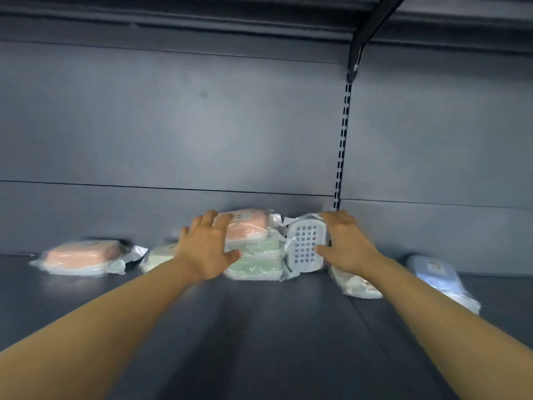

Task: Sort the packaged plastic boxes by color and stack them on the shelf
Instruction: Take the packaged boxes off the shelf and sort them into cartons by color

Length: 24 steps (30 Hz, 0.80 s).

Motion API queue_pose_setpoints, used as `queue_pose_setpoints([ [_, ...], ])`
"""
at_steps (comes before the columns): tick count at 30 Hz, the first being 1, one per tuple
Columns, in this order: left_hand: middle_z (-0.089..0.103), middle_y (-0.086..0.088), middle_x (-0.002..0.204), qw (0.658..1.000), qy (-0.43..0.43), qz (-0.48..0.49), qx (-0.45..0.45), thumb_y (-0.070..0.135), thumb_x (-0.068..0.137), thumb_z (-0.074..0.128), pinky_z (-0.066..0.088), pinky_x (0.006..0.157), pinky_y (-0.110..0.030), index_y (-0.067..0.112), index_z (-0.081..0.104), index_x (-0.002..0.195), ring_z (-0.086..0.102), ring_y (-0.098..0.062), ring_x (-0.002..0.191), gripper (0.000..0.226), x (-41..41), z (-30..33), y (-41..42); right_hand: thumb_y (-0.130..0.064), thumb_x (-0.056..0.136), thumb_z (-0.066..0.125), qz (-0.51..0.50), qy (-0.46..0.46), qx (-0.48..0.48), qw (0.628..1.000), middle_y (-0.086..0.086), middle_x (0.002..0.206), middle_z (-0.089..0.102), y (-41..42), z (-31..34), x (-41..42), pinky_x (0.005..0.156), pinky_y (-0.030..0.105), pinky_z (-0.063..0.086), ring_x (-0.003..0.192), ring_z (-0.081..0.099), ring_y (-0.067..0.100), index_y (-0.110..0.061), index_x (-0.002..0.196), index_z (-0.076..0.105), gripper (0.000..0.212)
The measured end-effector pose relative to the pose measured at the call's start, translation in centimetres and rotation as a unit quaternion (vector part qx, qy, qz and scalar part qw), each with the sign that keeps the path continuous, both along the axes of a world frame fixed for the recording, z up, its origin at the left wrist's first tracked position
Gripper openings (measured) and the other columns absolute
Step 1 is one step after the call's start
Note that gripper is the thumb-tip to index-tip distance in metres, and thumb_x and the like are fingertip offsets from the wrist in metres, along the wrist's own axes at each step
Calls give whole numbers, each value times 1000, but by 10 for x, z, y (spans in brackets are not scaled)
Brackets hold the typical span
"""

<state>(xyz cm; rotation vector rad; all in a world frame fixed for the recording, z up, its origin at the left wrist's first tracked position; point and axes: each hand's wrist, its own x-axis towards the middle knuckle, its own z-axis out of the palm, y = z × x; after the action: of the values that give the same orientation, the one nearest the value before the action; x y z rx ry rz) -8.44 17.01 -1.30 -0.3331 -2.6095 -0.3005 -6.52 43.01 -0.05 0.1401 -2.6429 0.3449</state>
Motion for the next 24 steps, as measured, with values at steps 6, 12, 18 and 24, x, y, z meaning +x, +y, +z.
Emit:
queue_pose_setpoints([
  [6, 17, 2, 155, 1000, -3, 3, -10, 55, 81, 61, 24, 111, -49, 32, 19, 147, 15, -23, 142, 82, -55, 5, 10, -33, 83, 64, -16, 2, 30, 999, 3, 155, 10, 4, 0, -54, 114, 41, 18, 141, 7, 31, -30, 149, 16, 81],
  [12, 34, 5, 145, 996, -77, -43, 26, 59, 77, 62, 31, 109, -41, 34, 18, 146, 23, -23, 133, 86, -84, 1, 8, -44, 82, 64, -13, -50, 56, 997, 5, 151, 22, -2, -8, -78, 111, 43, 23, 139, 14, 31, -30, 148, 21, 80],
  [18, 44, 1, 115, 999, -38, -28, 17, 60, 64, 73, 38, 99, -37, 38, 28, 137, 30, -22, 113, 89, -70, 0, 6, -59, 69, 70, -31, -46, -19, 998, 6, 121, 30, -10, -7, -61, 94, 38, 38, 120, 28, 28, -21, 113, 45, 63],
  [24, 35, -1, 112, 997, -49, -42, 37, 57, 62, 76, 47, 88, -37, 35, 27, 133, 46, -22, 104, 89, -39, -7, 6, -52, 80, 61, -131, -97, 15, 986, 18, 129, 38, -17, -16, -44, 92, 40, 40, 118, 41, 37, -15, 131, 30, 70],
])
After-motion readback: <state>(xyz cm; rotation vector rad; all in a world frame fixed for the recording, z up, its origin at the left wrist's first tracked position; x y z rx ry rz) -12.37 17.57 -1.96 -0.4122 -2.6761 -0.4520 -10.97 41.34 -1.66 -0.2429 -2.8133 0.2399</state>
